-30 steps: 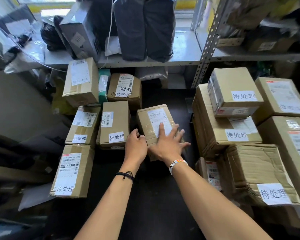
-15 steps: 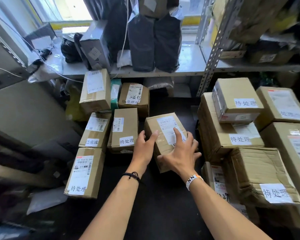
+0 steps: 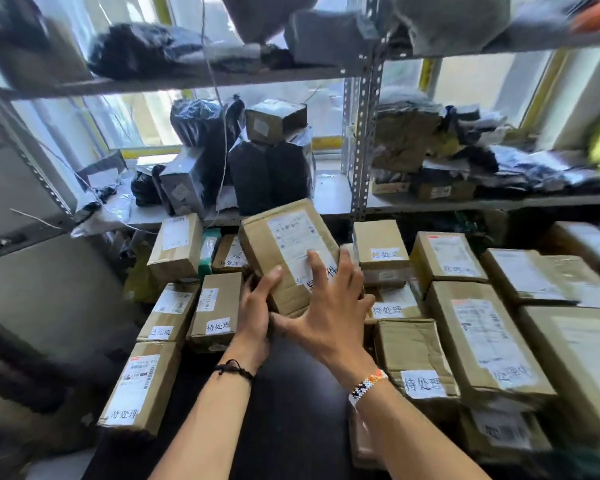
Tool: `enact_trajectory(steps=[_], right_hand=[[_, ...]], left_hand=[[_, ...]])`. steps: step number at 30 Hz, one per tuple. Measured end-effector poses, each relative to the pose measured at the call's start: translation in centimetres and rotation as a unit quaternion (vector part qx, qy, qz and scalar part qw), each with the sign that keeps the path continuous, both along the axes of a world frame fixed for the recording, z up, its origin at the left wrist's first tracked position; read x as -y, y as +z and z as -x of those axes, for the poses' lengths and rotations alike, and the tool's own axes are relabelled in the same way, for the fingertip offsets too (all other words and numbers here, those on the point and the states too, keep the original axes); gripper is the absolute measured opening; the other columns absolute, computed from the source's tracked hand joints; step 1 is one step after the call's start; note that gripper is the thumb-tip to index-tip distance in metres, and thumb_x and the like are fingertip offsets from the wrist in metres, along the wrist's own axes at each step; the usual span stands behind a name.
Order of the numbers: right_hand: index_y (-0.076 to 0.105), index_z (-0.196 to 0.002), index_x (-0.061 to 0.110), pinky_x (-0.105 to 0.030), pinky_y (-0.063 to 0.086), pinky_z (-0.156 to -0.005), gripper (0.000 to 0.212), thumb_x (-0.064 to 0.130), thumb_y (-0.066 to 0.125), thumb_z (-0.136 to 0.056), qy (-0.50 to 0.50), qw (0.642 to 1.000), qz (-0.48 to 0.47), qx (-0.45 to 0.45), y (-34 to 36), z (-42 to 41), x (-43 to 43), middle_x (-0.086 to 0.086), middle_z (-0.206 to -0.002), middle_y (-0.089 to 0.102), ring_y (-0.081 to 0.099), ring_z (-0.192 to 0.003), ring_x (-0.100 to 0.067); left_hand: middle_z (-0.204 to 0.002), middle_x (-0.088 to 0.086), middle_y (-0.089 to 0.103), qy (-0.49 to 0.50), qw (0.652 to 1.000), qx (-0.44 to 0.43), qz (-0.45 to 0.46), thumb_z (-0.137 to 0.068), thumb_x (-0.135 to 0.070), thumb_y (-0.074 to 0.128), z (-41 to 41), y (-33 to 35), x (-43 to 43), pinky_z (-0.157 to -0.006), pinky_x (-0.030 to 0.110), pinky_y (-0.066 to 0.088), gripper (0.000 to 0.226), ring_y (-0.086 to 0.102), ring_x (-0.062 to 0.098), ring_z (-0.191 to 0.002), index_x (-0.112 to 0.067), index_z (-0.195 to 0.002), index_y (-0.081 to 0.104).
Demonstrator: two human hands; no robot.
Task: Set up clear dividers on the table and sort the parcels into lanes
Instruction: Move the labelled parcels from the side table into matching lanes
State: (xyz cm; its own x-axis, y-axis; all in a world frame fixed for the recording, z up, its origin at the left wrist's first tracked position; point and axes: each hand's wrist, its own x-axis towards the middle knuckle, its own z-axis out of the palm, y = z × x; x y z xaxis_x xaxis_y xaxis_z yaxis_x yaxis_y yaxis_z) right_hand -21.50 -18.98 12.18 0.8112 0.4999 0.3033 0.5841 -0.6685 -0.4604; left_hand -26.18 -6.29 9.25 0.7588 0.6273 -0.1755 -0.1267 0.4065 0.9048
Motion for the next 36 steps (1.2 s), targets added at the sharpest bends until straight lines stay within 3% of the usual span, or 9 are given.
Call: enact_trajectory(steps=[5,10,15,19,21,26,31,36], right_hand=[[0.018,-0.159,0.041,-0.067,0.041,-0.101,0.123,0.099,0.054,-0.057,-0.015,0.998,-0.025,0.060,4.5,-0.9,5.8,-0.016,-0.169,0.004,0.016,-0.151,-0.041],[0.034,-0.152,0.032,-0.063,0.046,-0.094,0.117,0.088,0.065,-0.054,-0.081,0.988,-0.091,0.094,7.6,-3.0,12.2,-0.021,-0.157,0.024,0.034,-0.134,-0.043],[0.040,-0.147,0.031,-0.056,0.047,-0.087,0.117,0.090,0.067,-0.049,-0.132,0.979,-0.100,0.121,8.8,-6.1,18.3,-0.018,-0.150,0.030,0.039,-0.126,-0.039],[0.040,-0.145,0.033,-0.055,0.045,-0.086,0.119,0.089,0.070,-0.045,-0.178,0.972,-0.083,0.130,8.5,-8.9,23.2,-0.017,-0.149,0.032,0.038,-0.124,-0.036],[0.038,-0.145,0.035,-0.055,0.045,-0.088,0.122,0.086,0.075,-0.041,-0.202,0.969,-0.069,0.124,8.2,-9.9,25.2,-0.016,-0.150,0.031,0.037,-0.126,-0.035],[0.031,-0.147,0.037,-0.061,0.044,-0.094,0.125,0.082,0.079,-0.040,-0.260,0.961,-0.027,0.092,8.3,-12.6,29.5,-0.016,-0.152,0.025,0.036,-0.130,-0.040],[0.026,-0.148,0.036,-0.068,0.038,-0.102,0.127,0.088,0.076,-0.043,-0.293,0.954,0.018,0.068,7.8,-14.8,34.2,-0.018,-0.151,0.024,0.037,-0.132,-0.043],[0.030,-0.146,0.036,-0.061,0.045,-0.097,0.125,0.085,0.069,-0.037,-0.303,0.949,-0.033,0.077,8.0,-18.5,37.5,-0.016,-0.148,0.028,0.036,-0.130,-0.041]], left_hand=[[-0.138,0.018,0.067,-0.010,0.997,0.069,-0.044,-0.081,-0.044,0.083,-1.9,4.5,5.0,-0.113,0.062,0.044,0.073,0.064,0.041,-0.128,-0.013,-0.143,0.060],[-0.133,0.019,0.070,-0.031,0.989,0.123,-0.079,-0.091,-0.032,0.078,-5.2,7.9,11.3,-0.099,0.057,0.056,0.055,0.068,0.043,-0.121,-0.014,-0.140,0.061],[-0.136,0.018,0.068,-0.065,0.986,0.136,-0.067,-0.089,-0.033,0.079,-9.2,8.8,18.0,-0.114,0.065,0.043,0.061,0.064,0.041,-0.127,-0.013,-0.142,0.059],[-0.134,0.018,0.069,-0.107,0.982,0.147,-0.050,-0.093,-0.026,0.076,-12.6,8.5,23.2,-0.112,0.059,0.047,0.052,0.066,0.039,-0.125,-0.012,-0.140,0.061],[-0.135,0.017,0.069,-0.134,0.979,0.149,-0.037,-0.095,-0.024,0.074,-14.1,8.1,25.2,-0.108,0.055,0.051,0.049,0.065,0.039,-0.126,-0.012,-0.140,0.061],[-0.125,0.009,0.075,-0.184,0.975,0.126,-0.020,-0.091,-0.028,0.076,-18.4,7.4,29.4,-0.076,0.032,0.061,0.045,0.074,0.028,-0.113,-0.018,-0.134,0.066],[-0.126,0.013,0.074,-0.227,0.968,0.109,-0.012,-0.087,-0.029,0.081,-21.5,6.8,33.7,-0.090,0.054,0.059,0.063,0.072,0.037,-0.114,-0.013,-0.142,0.056],[-0.125,0.006,0.075,-0.250,0.964,0.086,-0.018,-0.085,-0.040,0.082,-24.7,7.7,37.0,-0.062,0.038,0.059,0.067,0.075,0.032,-0.109,-0.022,-0.143,0.054]])
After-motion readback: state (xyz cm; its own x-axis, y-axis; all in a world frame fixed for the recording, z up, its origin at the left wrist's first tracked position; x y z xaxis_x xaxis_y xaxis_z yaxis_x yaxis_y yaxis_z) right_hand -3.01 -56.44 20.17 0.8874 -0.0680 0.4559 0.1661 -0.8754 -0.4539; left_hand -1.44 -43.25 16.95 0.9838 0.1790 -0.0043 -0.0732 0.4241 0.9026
